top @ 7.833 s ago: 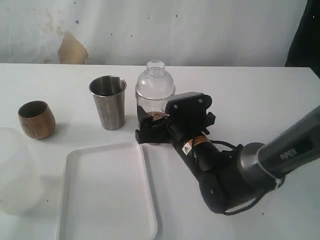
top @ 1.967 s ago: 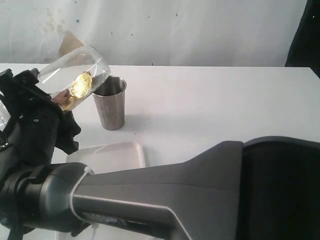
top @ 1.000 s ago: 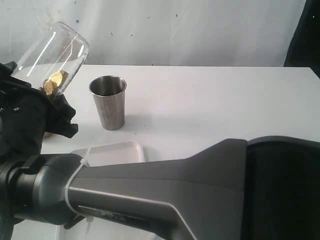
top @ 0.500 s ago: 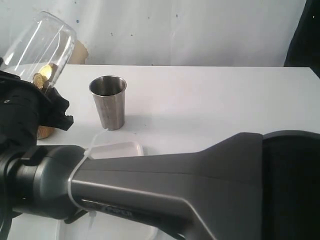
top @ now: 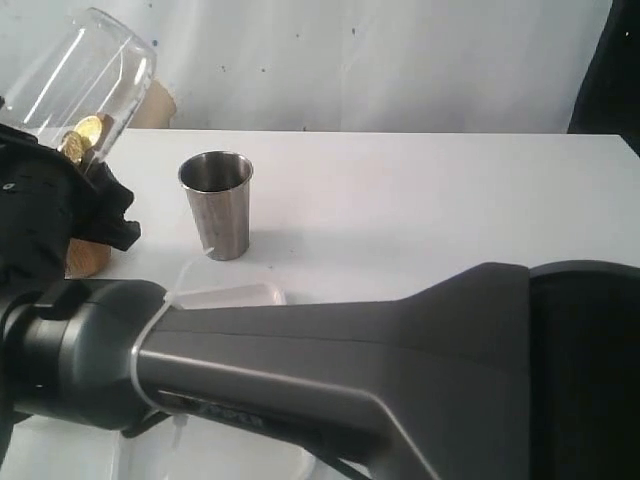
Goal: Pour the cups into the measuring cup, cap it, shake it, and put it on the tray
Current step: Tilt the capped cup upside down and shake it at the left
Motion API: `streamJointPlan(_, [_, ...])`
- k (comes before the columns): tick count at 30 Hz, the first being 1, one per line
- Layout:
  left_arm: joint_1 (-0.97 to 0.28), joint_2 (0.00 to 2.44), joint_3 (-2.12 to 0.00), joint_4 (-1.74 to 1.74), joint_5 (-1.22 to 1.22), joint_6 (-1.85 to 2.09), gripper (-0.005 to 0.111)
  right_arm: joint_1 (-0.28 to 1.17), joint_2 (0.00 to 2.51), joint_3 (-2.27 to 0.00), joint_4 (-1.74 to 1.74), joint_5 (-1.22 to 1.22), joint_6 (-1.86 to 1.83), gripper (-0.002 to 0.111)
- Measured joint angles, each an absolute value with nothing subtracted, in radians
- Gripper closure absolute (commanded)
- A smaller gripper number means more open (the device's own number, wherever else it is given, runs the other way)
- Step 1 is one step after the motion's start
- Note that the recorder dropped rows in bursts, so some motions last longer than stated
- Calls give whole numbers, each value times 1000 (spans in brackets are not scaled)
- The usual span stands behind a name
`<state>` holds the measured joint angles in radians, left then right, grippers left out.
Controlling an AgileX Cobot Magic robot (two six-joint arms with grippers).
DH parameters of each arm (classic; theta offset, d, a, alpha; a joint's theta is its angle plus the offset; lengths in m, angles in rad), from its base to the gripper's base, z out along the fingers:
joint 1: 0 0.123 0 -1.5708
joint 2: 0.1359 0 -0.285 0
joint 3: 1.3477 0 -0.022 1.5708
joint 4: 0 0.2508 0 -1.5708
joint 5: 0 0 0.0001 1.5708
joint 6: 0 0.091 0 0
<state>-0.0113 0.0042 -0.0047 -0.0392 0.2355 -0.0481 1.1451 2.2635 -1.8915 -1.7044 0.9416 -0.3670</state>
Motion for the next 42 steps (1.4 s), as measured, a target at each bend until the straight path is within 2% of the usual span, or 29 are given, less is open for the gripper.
streamJointPlan(20, [-11,4,-5,-39,235,-48,107,1145,2264,-1980,-1705,900,-481,108])
streamJointPlan(42, [-11,4,-5,-39,235,-48,107,1145,2264,-1982,-1706,908,-481,108])
